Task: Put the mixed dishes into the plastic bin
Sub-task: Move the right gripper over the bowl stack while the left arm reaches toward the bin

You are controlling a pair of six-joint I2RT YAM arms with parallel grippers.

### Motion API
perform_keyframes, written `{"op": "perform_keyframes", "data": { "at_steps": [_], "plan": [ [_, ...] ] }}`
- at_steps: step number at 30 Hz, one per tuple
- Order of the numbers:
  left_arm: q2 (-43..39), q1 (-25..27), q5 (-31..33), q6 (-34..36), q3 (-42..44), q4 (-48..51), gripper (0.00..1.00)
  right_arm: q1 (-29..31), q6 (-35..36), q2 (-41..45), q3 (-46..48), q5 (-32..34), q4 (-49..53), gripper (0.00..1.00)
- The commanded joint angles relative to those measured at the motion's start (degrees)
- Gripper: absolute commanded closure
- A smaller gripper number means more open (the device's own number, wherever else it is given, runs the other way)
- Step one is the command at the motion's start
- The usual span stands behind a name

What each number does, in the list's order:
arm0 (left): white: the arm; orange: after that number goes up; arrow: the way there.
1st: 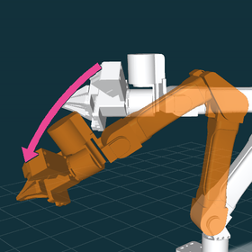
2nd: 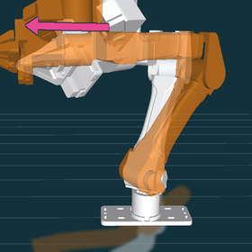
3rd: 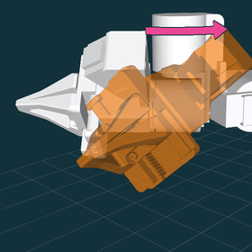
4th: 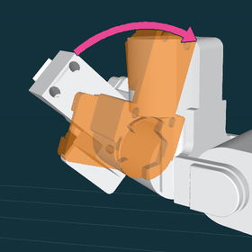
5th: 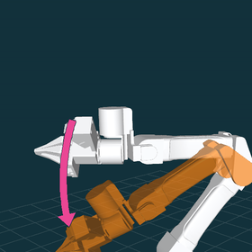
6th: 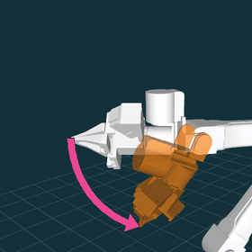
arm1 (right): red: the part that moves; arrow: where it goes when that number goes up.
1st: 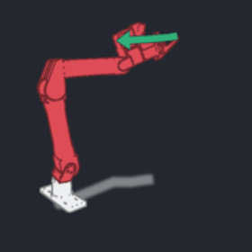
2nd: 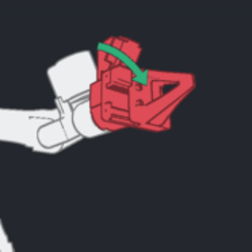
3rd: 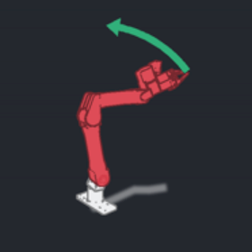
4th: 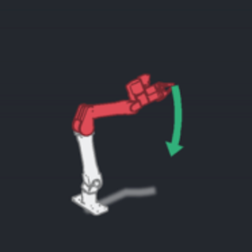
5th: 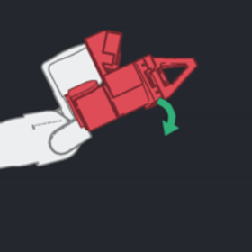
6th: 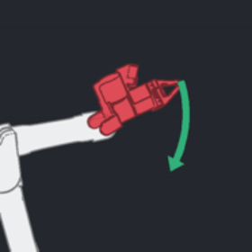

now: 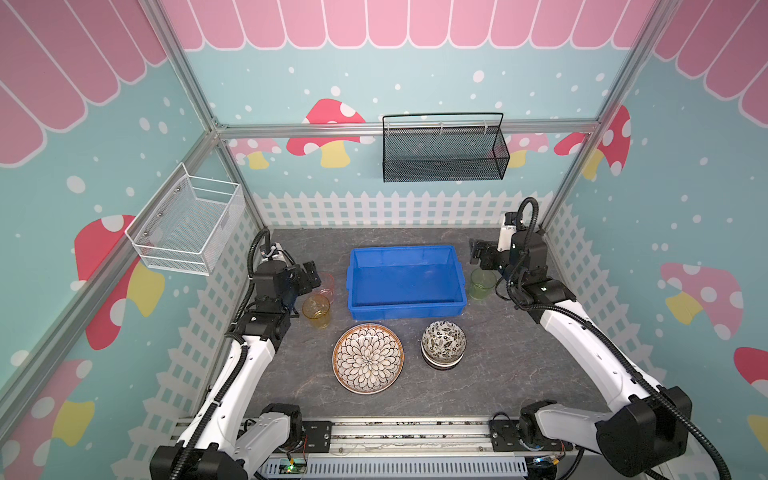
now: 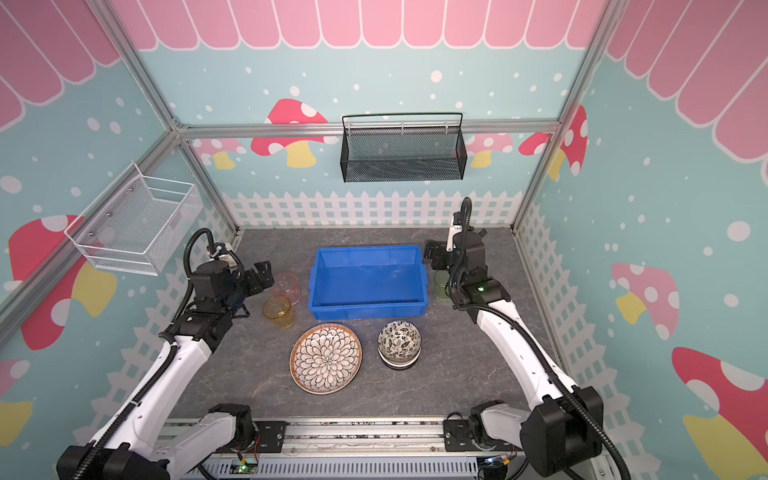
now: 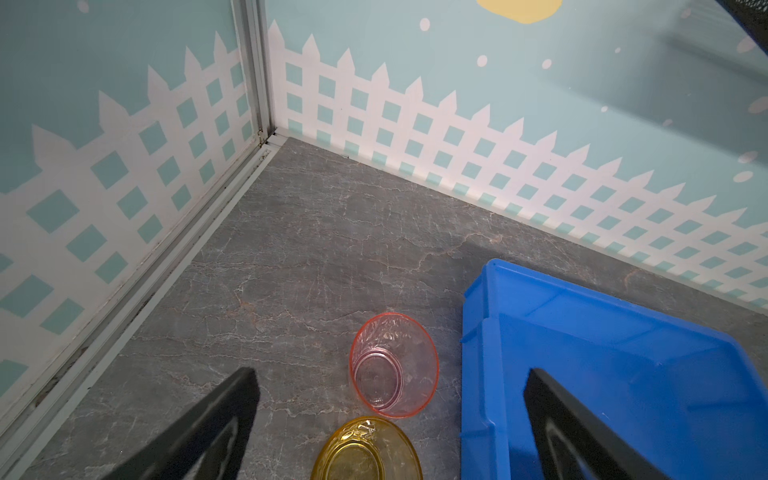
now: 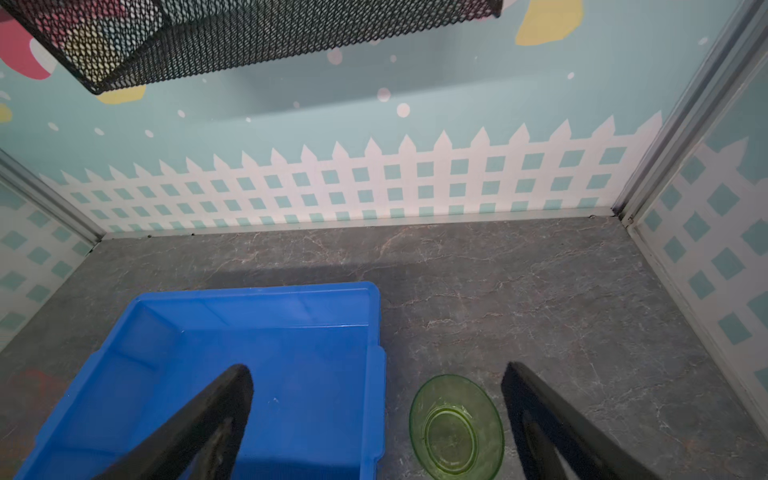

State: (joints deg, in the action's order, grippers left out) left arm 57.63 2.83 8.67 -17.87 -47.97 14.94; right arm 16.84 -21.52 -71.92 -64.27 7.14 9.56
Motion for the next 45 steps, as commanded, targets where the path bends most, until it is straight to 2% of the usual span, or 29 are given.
{"op": "perform_keyframes", "data": {
  "at_steps": [1,4,8,10,15,17,20,23,27,33,37,45],
  "plan": [
    [-1.37,0.99,2.79,-1.14,-0.78,1.94,0.00,0.60,-0.28,-2.97,-4.78,-2.53,12.25,0.03],
    [-1.78,2.29,4.86,-0.86,-0.20,2.20,0.00,0.65,2.42,-4.79,-7.76,-7.13,18.65,0.03],
    [-2.02,3.96,4.98,-1.42,-0.11,2.21,0.00,0.65,2.86,-3.11,-6.90,-11.26,23.80,0.00],
    [-1.91,5.16,5.15,-1.60,-0.17,2.28,0.00,0.65,3.28,-0.62,-5.15,-12.97,25.31,0.06],
    [-1.43,7.05,6.52,-3.66,-0.60,3.30,0.00,0.99,4.44,3.80,-2.76,-15.30,31.08,0.12],
    [-0.95,7.58,4.52,-5.21,-1.90,4.20,0.00,1.41,4.60,4.52,-2.04,-17.09,33.64,0.16],
    [0.43,7.78,-2.95,-8.53,-3.96,4.53,0.00,2.54,3.85,6.06,-0.41,-19.79,36.29,0.22],
    [2.76,9.76,-7.72,-9.54,-6.58,6.46,0.00,4.80,1.84,7.96,1.68,-19.31,37.50,0.25],
    [4.21,14.73,-7.70,-10.75,-8.32,7.80,0.00,7.93,-1.05,9.22,3.54,-16.75,40.16,0.26],
    [6.97,22.89,-5.68,-10.89,-11.53,8.22,0.00,12.63,-5.64,8.51,6.65,-14.20,40.69,0.37],
    [9.35,24.63,-6.63,-11.14,-13.59,8.28,0.00,14.93,-8.74,8.67,8.46,-11.66,40.70,0.42],
    [14.03,24.94,-9.22,-10.18,-15.95,8.20,0.00,16.25,-12.99,9.45,11.87,-11.09,39.12,0.50]
  ]
}}
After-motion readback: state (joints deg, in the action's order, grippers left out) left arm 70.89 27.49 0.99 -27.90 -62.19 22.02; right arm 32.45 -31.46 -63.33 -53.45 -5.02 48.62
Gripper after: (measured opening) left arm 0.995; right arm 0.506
